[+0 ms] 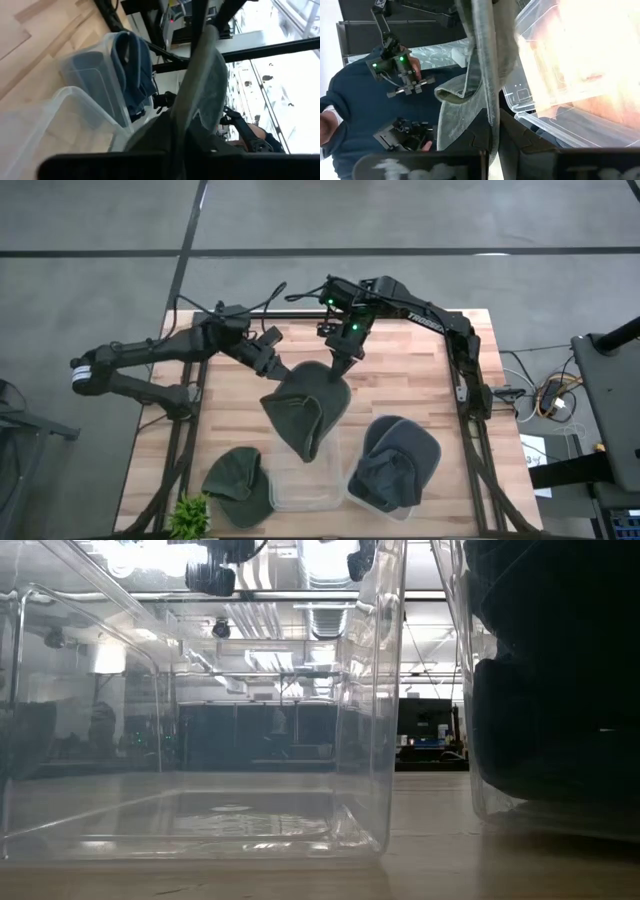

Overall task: Pick & Place hat
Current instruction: Put the top black cap into the left transparent container

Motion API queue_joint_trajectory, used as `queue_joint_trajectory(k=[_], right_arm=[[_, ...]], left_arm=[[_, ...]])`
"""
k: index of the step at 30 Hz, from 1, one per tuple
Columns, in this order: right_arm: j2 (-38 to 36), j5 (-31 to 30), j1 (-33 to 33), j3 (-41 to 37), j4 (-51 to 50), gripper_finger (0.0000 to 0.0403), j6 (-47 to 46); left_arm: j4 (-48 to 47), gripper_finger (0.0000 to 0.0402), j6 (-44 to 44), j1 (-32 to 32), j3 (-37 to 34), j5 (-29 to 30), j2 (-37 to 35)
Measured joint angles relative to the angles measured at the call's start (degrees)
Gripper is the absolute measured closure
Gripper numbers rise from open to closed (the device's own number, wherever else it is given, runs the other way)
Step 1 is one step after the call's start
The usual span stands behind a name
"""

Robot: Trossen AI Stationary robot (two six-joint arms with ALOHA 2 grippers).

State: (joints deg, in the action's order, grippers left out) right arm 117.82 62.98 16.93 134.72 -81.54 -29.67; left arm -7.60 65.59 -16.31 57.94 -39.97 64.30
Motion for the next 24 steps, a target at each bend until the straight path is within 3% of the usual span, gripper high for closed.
queue_joint_trajectory(k=[4, 10, 17, 21, 24], right_arm=[[-0.44, -0.38, 0.00, 0.00, 2.11, 0.0381, 0.43], [-2.79, -1.74, 0.31, 0.07, 10.09, 0.0328, -0.17], [-6.41, -2.60, 2.70, 0.07, 23.88, 0.0263, -9.50], [-8.46, -6.83, 4.33, 0.06, 26.68, 0.0239, -11.15], [-10.32, -13.40, 5.16, 0.11, 27.00, 0.0226, -11.01]], left_arm=[[0.52, 0.0392, 2.02, 0.04, -0.01, 0.83, -1.73], [1.36, 0.0397, 6.21, 0.04, -0.10, 3.05, -6.48], [1.76, 0.0398, 6.33, -0.24, -0.10, 8.66, -10.80], [0.99, 0.0398, 6.49, -0.29, -0.10, 13.55, -12.98], [-2.23, 0.0399, 5.98, -0.28, -0.10, 19.78, -14.87]])
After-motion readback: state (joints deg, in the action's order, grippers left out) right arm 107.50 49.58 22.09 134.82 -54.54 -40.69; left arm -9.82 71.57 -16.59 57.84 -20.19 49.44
